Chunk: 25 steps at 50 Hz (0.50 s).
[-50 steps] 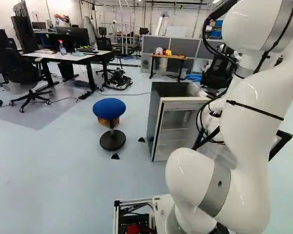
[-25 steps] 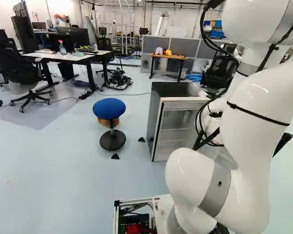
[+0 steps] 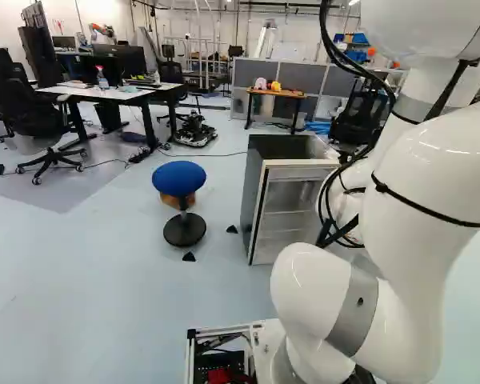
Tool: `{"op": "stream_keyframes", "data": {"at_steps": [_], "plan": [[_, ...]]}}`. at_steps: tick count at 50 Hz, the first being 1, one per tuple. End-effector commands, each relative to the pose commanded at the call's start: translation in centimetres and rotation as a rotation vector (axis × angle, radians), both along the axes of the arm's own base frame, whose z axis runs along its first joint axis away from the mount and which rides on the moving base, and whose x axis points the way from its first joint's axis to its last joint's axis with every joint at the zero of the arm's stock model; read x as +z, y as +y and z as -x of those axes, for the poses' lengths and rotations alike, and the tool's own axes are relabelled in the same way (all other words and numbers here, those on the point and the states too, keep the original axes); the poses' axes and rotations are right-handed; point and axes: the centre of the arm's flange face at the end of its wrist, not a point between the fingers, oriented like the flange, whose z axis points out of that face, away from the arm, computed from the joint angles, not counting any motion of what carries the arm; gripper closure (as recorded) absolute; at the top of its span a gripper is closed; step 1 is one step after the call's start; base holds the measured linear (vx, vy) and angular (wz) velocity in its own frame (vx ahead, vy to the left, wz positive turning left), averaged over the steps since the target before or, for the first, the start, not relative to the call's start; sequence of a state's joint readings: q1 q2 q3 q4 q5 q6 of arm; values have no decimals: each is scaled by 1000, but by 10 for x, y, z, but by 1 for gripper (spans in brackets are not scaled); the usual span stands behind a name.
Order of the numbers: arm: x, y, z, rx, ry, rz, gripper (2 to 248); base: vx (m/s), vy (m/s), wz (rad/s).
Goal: Grab a drink from the fridge
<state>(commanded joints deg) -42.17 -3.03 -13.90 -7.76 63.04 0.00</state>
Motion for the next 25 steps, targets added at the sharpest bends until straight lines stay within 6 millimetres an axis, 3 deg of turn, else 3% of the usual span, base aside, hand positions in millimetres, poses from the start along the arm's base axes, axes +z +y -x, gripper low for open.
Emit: {"op": "stream_keyframes", "data": {"at_steps": [25], "plan": [[14, 35, 28, 105, 27, 29, 157, 0, 0, 0]]}}
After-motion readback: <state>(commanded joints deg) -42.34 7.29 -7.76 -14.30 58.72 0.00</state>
